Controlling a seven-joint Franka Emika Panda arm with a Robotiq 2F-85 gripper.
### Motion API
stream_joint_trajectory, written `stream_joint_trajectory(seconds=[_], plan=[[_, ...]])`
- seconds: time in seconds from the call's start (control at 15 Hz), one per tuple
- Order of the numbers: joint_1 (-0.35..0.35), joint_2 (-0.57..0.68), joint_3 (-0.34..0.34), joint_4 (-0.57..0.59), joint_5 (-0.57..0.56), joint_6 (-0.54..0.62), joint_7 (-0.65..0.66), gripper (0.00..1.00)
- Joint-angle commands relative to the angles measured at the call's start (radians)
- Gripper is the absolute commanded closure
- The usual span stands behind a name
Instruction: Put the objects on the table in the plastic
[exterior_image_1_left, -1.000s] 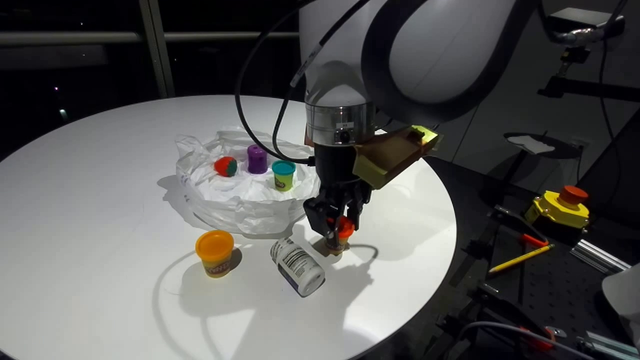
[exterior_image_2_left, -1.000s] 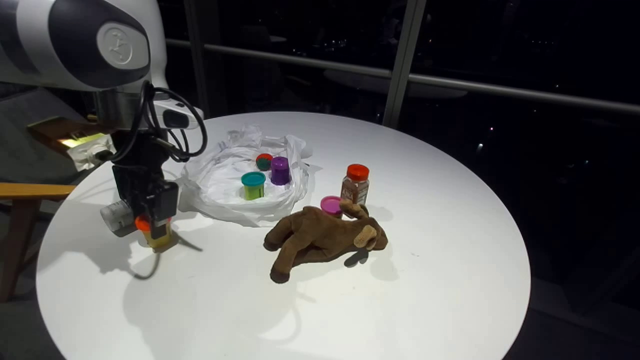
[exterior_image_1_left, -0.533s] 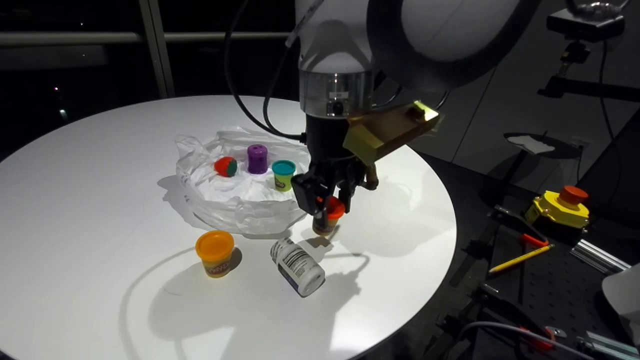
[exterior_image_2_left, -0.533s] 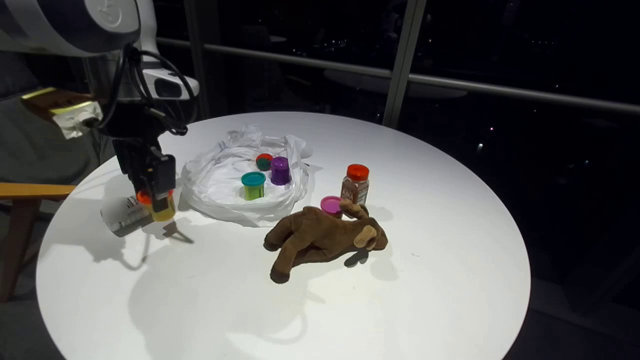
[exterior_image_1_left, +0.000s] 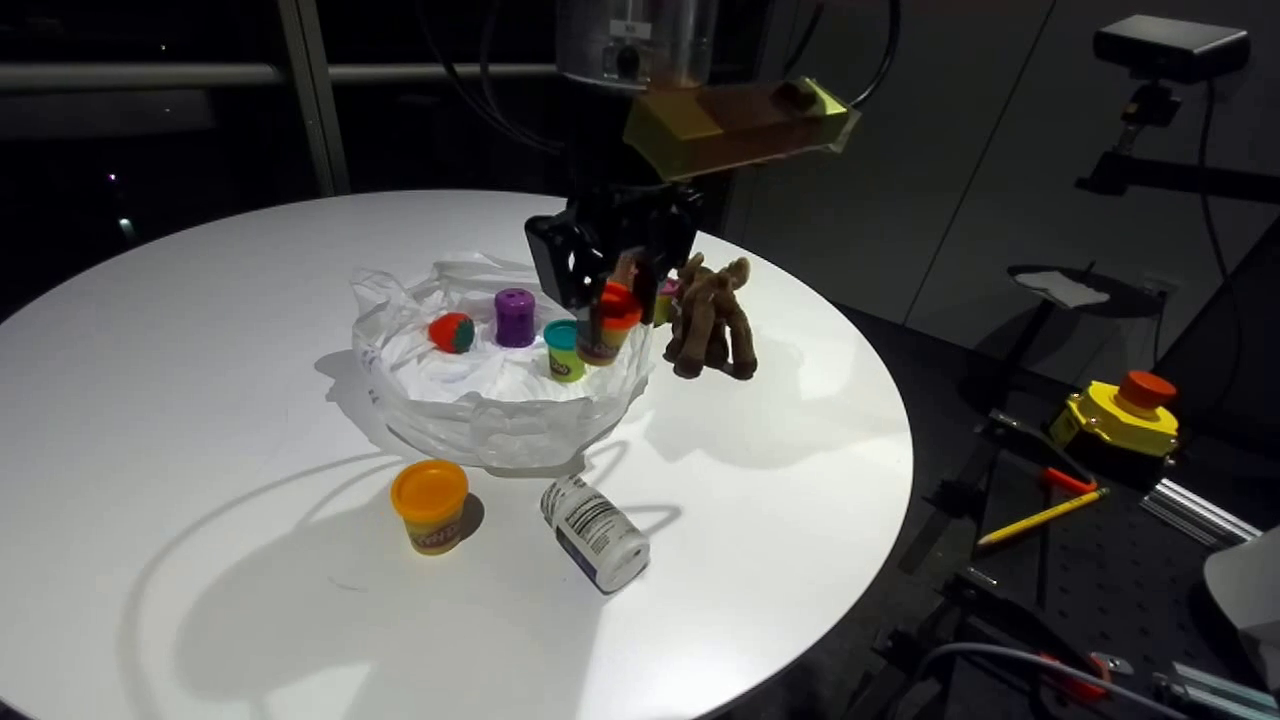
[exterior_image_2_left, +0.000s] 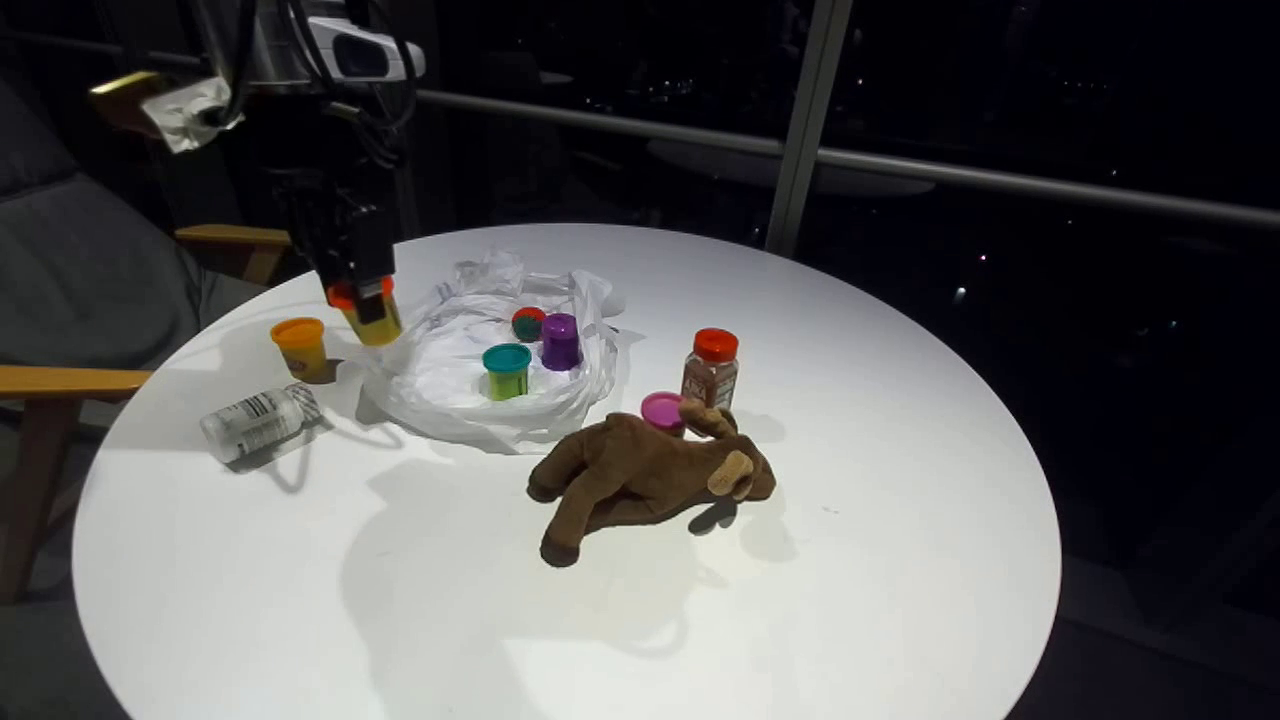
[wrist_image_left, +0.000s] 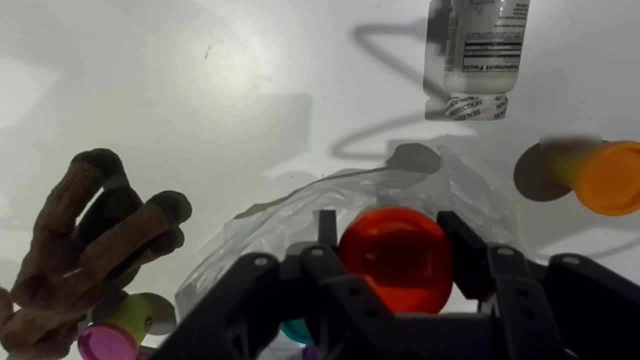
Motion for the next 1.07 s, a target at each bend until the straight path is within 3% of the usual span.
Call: stream_joint_trajectory(seconds=[0.0,1.0], plan=[[-0.035,0.062,0.009,0.095,0.010,0.019,-0.020,0.72],[-0.015,0.435,-0.049,0.510,0.012,-0.032,-0.024,0.72]])
